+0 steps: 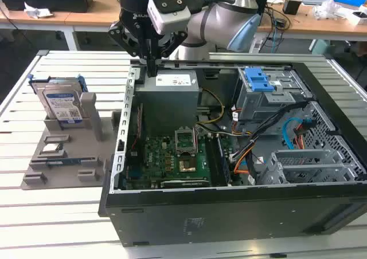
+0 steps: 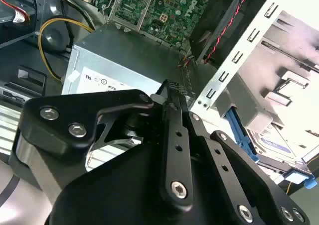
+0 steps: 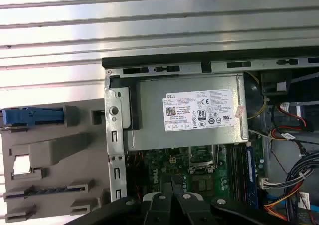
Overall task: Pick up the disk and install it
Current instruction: 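Reach for the disk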
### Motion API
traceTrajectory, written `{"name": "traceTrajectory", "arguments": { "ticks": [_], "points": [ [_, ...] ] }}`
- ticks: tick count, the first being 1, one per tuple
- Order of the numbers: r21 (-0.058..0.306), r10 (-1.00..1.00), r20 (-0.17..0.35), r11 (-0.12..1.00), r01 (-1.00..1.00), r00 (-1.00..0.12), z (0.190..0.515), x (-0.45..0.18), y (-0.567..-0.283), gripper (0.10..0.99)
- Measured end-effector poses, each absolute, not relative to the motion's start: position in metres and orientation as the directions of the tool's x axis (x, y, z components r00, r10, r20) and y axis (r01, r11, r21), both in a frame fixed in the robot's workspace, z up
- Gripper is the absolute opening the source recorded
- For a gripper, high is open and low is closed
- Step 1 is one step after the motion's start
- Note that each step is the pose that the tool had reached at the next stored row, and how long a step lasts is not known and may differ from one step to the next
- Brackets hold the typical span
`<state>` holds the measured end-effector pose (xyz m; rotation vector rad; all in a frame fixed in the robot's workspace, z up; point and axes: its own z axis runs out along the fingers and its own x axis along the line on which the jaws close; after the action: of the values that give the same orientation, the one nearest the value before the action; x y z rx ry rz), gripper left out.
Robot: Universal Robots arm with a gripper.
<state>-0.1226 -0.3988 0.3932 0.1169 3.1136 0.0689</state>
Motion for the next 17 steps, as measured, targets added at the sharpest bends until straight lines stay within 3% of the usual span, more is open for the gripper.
{"name": "traceTrajectory", "arguments": {
  "ticks": [17],
  "points": [
    [0.045,0.075,-0.023,0.996,0.074,-0.997,0.393,-0.149,-0.399,0.106]
  ]
}}
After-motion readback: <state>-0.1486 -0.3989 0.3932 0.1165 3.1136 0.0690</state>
